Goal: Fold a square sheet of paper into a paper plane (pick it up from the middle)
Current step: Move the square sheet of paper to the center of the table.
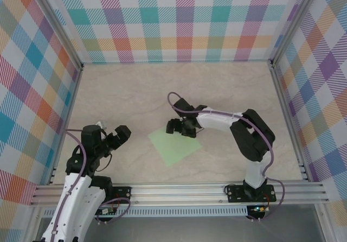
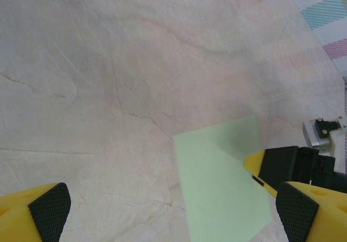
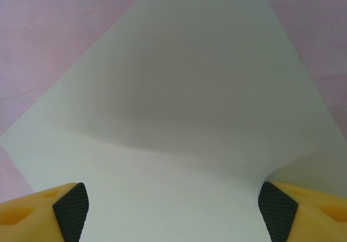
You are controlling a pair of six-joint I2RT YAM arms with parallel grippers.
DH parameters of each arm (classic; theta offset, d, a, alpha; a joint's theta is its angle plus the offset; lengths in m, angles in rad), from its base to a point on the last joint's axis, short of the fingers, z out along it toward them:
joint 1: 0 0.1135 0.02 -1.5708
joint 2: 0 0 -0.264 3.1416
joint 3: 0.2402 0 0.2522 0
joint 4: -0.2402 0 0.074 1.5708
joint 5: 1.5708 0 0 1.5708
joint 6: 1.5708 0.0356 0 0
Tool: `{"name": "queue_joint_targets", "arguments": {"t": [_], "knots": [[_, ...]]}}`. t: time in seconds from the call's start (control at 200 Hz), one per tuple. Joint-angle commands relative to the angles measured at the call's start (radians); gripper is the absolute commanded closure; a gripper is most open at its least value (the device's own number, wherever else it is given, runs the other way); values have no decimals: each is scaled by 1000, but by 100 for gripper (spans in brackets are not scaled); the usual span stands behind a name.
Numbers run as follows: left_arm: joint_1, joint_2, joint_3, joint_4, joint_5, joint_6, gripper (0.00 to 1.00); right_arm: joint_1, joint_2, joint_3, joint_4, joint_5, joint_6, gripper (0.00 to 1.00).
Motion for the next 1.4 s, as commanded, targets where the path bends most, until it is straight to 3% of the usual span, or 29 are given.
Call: {"name": "queue_joint_targets", "arguments": {"t": [0.0,0.25,0.34,0.6,0.855,1.395], "knots": [[16,29,-16,87,99,-18,0,-35,-81,-128,-35,114,112,14],[-1,112,-25,139,183,-4,0,-33,-221,-187,112,-89,-63,16],[-7,114,-25,142,176,-9,0,-11,-204,-161,144,-181,-91,19],[-15,122,-13,109,145,8,0,40,-73,-98,183,-247,-79,21],[-16,125,-8,79,129,20,0,40,11,-45,144,-134,-29,20],[-17,128,-8,61,135,27,0,16,134,75,85,140,258,20]]}}
